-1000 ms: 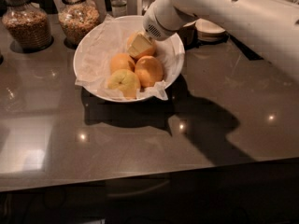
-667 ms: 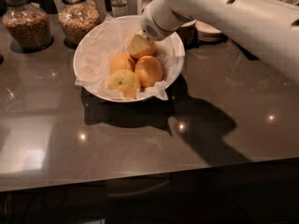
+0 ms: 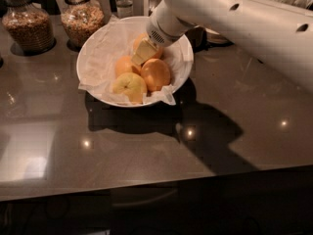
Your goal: Pick orange from white bowl
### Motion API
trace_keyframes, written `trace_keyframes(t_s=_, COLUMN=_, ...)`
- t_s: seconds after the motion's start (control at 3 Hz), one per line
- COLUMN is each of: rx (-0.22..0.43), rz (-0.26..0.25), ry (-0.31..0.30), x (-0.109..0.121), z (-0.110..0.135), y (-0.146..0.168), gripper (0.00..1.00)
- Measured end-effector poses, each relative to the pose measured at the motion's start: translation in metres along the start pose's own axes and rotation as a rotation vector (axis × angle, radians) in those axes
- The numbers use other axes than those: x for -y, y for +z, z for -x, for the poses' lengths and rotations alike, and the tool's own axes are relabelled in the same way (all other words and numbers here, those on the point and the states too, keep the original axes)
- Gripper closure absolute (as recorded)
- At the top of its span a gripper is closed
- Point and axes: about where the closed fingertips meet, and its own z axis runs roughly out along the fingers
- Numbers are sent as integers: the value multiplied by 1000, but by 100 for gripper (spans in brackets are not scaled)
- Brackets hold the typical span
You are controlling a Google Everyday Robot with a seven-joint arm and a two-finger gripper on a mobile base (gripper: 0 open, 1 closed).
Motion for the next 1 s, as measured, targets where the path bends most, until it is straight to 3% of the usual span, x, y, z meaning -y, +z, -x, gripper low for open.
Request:
trace_keyframes(t_s=0.33, rx=-38, rz=-7, ry=0, x=1, z=-7, y=8, gripper=21)
trace_keyframes(t_s=1.0, rx=-67, rz=-3, ry=-11, x=1, z=-7, y=18, gripper=37)
